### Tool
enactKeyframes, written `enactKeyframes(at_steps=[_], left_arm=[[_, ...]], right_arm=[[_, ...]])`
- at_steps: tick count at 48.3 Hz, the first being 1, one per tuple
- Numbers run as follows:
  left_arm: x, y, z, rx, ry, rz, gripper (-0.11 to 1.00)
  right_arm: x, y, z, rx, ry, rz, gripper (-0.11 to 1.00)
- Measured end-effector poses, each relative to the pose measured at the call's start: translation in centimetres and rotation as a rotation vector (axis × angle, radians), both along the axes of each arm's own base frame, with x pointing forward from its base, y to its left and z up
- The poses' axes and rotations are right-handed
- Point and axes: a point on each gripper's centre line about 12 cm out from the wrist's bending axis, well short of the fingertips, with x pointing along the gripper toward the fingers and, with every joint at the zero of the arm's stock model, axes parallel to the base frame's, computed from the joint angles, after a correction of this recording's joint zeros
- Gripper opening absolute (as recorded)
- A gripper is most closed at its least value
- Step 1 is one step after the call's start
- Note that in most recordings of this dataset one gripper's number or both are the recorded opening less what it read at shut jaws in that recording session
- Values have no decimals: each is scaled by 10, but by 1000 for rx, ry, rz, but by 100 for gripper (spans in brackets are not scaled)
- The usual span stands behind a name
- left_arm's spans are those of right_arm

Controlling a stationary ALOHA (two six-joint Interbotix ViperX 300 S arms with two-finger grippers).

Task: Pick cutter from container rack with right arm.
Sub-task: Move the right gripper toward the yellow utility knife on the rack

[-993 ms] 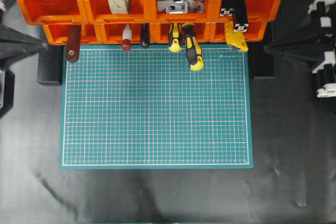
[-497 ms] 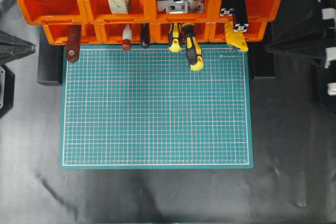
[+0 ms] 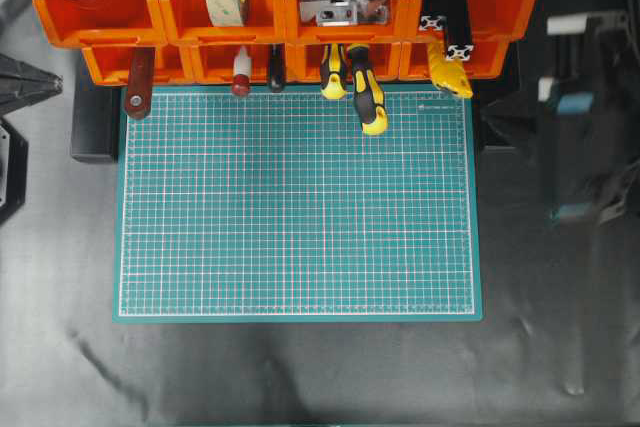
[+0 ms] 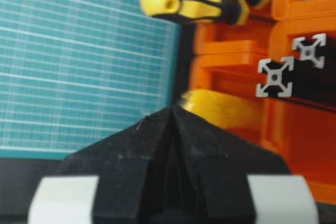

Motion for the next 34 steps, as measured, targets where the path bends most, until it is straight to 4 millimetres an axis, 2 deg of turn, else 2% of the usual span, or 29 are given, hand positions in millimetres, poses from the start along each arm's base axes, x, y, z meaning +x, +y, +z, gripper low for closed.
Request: enactKeyframes(at_steps=[6, 14, 17, 23, 30, 32, 34], left_arm=[[0, 0, 0, 2, 0, 0, 0], [0, 0, 0, 0, 0, 0, 0], [0, 0, 0, 2, 2, 0, 0], [0, 0, 0, 3, 0, 0, 0], [0, 0, 0, 3, 1, 0, 0], [0, 0, 0, 3, 1, 0, 0], [0, 1, 0, 3, 1, 3, 0]], right_arm=[[5, 9, -6, -142, -28, -17, 1], [9, 16, -19, -214, 2, -29, 1], [10, 17, -25, -230, 23, -33, 5], [13, 18, -38, -257, 60, -33, 29], [11, 16, -56, -280, 106, -44, 71], [11, 15, -61, -276, 107, -58, 79], [11, 13, -65, -272, 107, -74, 81]])
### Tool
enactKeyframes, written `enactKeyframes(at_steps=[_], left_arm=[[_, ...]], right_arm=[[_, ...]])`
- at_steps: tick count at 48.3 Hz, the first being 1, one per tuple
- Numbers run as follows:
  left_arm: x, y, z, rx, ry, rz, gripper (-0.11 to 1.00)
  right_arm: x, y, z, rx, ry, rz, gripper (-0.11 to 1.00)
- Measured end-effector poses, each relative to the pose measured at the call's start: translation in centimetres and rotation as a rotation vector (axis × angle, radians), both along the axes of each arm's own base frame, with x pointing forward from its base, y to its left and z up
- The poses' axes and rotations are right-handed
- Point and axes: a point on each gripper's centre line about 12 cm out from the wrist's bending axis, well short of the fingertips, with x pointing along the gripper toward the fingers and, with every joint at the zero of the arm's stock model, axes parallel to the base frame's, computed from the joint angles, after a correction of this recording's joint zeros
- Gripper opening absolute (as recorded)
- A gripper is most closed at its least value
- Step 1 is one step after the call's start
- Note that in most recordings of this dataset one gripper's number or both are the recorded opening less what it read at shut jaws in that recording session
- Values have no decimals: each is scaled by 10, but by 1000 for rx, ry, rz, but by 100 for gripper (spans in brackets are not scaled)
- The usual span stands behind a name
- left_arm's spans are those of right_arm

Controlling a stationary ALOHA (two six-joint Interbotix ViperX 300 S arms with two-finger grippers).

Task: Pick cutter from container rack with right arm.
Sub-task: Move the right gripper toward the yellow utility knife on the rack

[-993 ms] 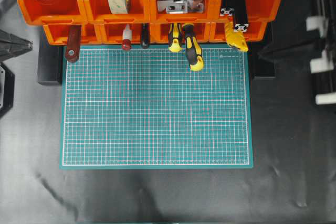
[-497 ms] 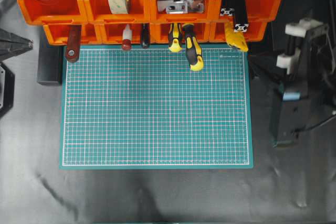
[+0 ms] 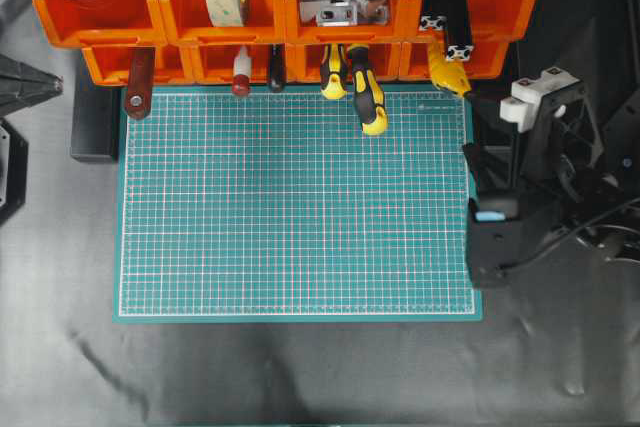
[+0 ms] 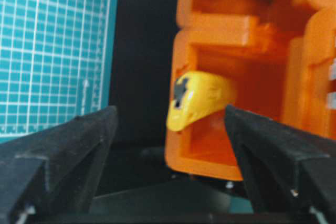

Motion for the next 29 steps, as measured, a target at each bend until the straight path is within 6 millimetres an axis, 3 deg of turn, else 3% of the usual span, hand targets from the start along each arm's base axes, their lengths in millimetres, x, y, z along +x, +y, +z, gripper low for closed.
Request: enactKeyframes(at_steps=[11, 29], left_arm=[[0, 1, 0, 0, -2, 8, 0], [-2, 0, -1, 2, 12, 2, 0]], right_arm=[[-1, -8, -12, -24, -64, -64, 76], [6, -25, -13, -105, -190, -132, 76]])
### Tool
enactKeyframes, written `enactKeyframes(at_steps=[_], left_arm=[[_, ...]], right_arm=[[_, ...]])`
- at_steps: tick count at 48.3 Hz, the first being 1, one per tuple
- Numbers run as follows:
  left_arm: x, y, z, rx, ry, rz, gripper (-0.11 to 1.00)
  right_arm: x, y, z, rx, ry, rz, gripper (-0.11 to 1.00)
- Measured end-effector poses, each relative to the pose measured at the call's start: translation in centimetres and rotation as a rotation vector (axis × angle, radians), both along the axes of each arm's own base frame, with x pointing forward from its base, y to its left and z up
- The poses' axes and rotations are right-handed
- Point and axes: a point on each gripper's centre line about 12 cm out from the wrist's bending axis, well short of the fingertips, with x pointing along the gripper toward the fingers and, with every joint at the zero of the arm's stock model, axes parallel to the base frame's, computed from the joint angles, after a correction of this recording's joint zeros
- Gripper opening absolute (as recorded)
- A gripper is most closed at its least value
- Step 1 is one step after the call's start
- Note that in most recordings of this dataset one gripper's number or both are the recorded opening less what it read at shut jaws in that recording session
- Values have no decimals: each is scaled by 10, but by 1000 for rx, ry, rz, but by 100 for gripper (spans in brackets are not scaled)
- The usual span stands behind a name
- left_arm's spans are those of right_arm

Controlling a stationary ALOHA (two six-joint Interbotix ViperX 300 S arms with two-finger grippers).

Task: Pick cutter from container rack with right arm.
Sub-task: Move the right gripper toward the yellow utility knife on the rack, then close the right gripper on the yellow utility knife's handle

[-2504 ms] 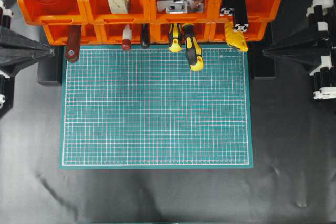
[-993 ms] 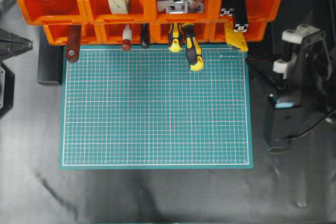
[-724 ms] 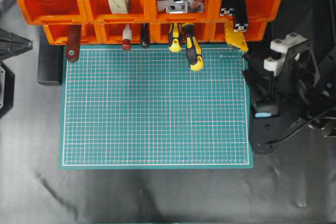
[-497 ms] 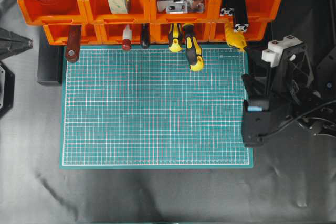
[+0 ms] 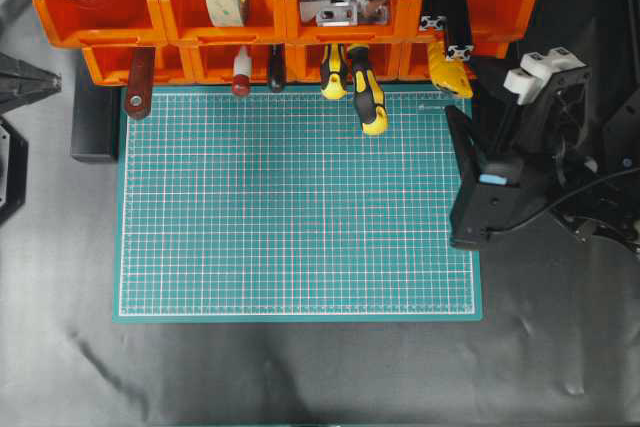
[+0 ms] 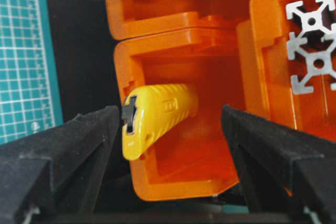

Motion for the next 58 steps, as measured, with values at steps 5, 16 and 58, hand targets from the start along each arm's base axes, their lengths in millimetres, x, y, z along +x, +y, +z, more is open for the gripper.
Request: enactKeyframes(at_steps=[5, 16, 58], left_arm=[[0, -1, -1, 2, 12, -7, 0], [0, -3, -2, 2, 18, -15, 0], [0, -4, -6, -1, 28, -19, 0]], right_arm=[[4, -3, -6, -10, 17, -9, 76], [12, -10, -17, 7, 35, -11, 76], [10, -19, -34, 12, 83, -40, 43]])
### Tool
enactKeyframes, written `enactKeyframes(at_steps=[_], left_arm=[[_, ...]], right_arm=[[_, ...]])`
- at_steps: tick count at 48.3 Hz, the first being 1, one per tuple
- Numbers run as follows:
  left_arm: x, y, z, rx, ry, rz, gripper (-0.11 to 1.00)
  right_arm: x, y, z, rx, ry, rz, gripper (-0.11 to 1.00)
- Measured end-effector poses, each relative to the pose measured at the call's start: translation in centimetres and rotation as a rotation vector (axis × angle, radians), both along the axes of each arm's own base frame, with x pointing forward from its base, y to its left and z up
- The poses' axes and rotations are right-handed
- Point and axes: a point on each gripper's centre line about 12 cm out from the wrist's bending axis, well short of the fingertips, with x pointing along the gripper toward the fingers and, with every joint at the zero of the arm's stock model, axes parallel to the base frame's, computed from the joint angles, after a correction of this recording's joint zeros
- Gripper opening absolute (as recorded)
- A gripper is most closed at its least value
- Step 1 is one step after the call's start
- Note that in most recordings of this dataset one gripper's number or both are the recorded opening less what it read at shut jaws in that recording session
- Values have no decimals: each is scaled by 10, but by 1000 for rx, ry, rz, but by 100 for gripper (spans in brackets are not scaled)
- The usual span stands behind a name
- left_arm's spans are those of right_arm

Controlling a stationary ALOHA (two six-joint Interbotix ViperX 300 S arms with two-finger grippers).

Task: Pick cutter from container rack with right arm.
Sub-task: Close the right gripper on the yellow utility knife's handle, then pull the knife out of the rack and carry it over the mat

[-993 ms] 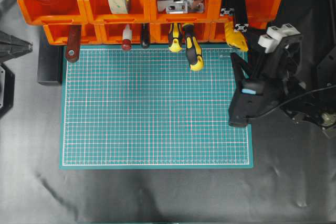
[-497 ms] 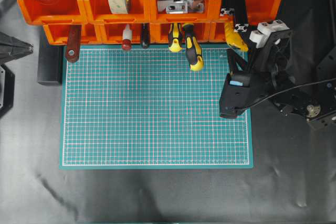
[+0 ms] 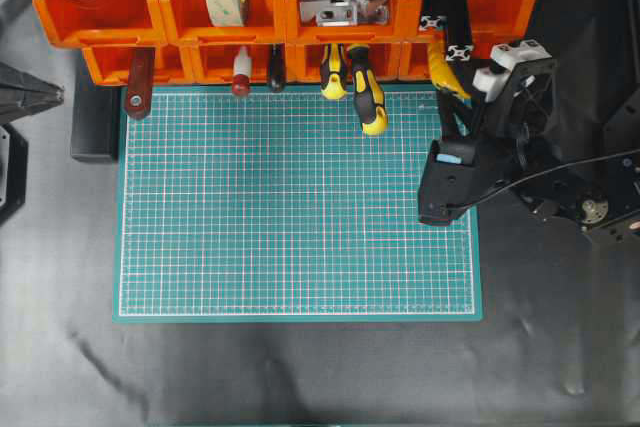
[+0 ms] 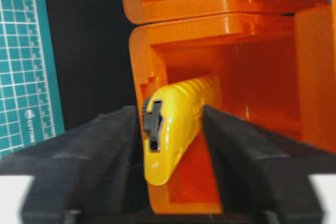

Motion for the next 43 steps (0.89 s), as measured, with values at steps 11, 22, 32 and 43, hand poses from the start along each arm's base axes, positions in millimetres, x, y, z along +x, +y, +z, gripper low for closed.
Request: enactKeyframes(at_steps=[11, 22, 32, 43], left_arm=[[0, 0, 0, -2, 0, 0, 0], [0, 0, 0, -2, -1, 0, 0], [-1, 0, -1, -2, 0, 0, 0], [-3, -1, 1, -2, -9, -8, 0]], right_arm=[[-1, 2, -2, 29, 8, -10, 30], [3, 10, 8, 37, -11, -9, 30], [7, 32, 37, -1, -48, -21, 28], [12, 74, 78, -36, -73, 19, 28]])
